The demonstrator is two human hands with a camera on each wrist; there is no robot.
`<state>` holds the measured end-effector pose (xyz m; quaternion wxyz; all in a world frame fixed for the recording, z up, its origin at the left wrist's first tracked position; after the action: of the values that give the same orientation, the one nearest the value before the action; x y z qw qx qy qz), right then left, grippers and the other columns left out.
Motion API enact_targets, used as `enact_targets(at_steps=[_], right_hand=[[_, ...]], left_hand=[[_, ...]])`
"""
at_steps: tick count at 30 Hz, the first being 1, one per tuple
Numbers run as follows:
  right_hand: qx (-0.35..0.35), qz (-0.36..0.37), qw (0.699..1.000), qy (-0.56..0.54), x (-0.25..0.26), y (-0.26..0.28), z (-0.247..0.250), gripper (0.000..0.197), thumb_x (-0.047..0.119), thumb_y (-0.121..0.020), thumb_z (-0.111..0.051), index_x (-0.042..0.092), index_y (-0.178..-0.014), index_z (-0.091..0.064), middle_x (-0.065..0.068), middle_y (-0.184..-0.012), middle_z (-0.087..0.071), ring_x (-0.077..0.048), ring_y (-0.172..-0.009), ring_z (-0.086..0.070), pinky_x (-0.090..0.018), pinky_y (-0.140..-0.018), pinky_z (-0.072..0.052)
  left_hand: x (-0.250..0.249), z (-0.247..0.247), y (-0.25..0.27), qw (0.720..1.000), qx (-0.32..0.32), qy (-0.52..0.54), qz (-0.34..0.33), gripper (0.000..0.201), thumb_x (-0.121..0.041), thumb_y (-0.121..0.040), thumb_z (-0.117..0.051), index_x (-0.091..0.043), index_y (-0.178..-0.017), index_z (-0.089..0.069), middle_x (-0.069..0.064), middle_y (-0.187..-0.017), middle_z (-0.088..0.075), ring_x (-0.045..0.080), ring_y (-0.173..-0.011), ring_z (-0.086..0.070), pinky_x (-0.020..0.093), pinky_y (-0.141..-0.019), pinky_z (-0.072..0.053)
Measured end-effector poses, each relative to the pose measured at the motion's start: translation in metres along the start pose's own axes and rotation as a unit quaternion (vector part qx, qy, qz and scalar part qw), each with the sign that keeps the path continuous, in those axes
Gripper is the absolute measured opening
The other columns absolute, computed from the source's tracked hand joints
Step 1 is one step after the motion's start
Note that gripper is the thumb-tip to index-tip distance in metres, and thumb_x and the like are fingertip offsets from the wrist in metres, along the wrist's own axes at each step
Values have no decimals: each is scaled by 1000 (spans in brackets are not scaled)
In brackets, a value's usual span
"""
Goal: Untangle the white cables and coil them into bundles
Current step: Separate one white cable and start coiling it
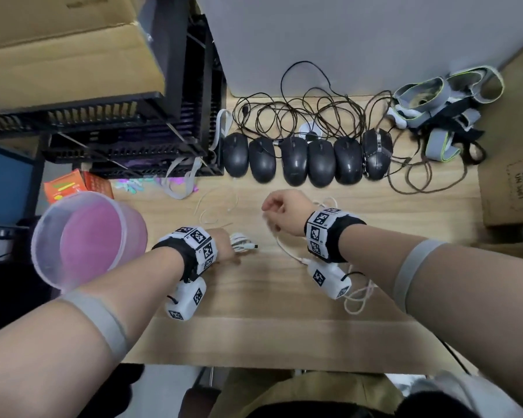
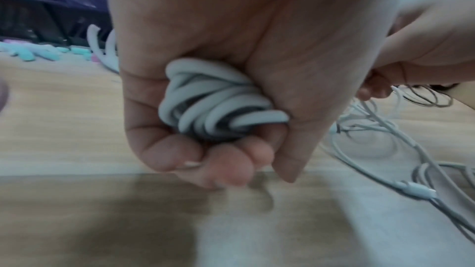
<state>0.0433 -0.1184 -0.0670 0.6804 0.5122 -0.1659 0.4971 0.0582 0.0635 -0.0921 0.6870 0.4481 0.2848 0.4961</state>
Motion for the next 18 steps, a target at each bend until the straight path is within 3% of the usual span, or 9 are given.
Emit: enact_targets(at_steps=[3,6,10,12,15,17,18], right_hand=[[14,57,995,85,24,-18,-25,16,20,-87,-59,25,-97,-70,5,-91,-71,-13,-77,-64,-27,-78,-54],[50,88,981,166,36,-31,-52,22,22,-87,-60,25,-106,-70,3,-106,-68,-16,-95,-63,-26,-86,-50],[71,99,966,230,41,-43,-79,30,27,-85,-62,24,-115,-68,-3,-114,-65,-23,-104,-61,-31,-90,-49],[63,95,963,245,38,-48,-88,25,26,-86,-62,24,-110,-69,-4,-114,-63,-26,-104,-61,-32,-85,-49],[40,94,961,256,33,-49,-91,15,16,-87,-55,22,-92,-68,-4,-106,-60,-26,-94,-60,-29,-70,-39],[45,99,963,246,30,-44,-88,16,13,-89,-52,18,-90,-66,-5,-104,-60,-25,-89,-58,-29,-69,-36],[43,102,967,228,29,-41,-83,15,13,-88,-52,17,-89,-66,-4,-101,-60,-24,-87,-57,-29,-70,-38]], left_hand=[[16,-2,-3,1000,4,30,6,42,-48,-87,-69,-12,-108,-69,4,-92,-67,15,-56,-51,22,-48,-39],[29,-9,-11,997,9,70,13,35,-42,-85,-72,-11,-102,-71,5,-82,-67,16,-52,-52,20,-45,-40],[38,-25,-18,988,47,142,39,18,-25,-92,-64,-8,-93,-68,6,-63,-59,17,-43,-49,16,-39,-39],[39,-27,-19,986,53,157,36,19,-25,-88,-67,-6,-93,-69,7,-63,-59,18,-44,-49,20,-44,-42],[37,-32,-21,982,85,165,35,35,-25,-94,-63,2,-115,-68,12,-76,-60,21,-54,-51,19,-49,-43],[32,-30,-18,983,89,155,30,34,-24,-94,-61,2,-115,-67,13,-79,-61,24,-62,-54,23,-55,-45],[29,-27,-15,985,82,149,32,30,-24,-95,-60,0,-111,-67,11,-77,-60,23,-60,-53,23,-52,-44]])
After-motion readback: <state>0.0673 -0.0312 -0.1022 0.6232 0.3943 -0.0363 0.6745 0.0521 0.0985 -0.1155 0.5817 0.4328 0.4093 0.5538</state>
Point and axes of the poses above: each hand's wrist, its own y-axis away from the middle knuckle, its own z-axis out of the back of the hand, x = y × z, the point moved 5 cm from there along -y, towards the middle knuckle
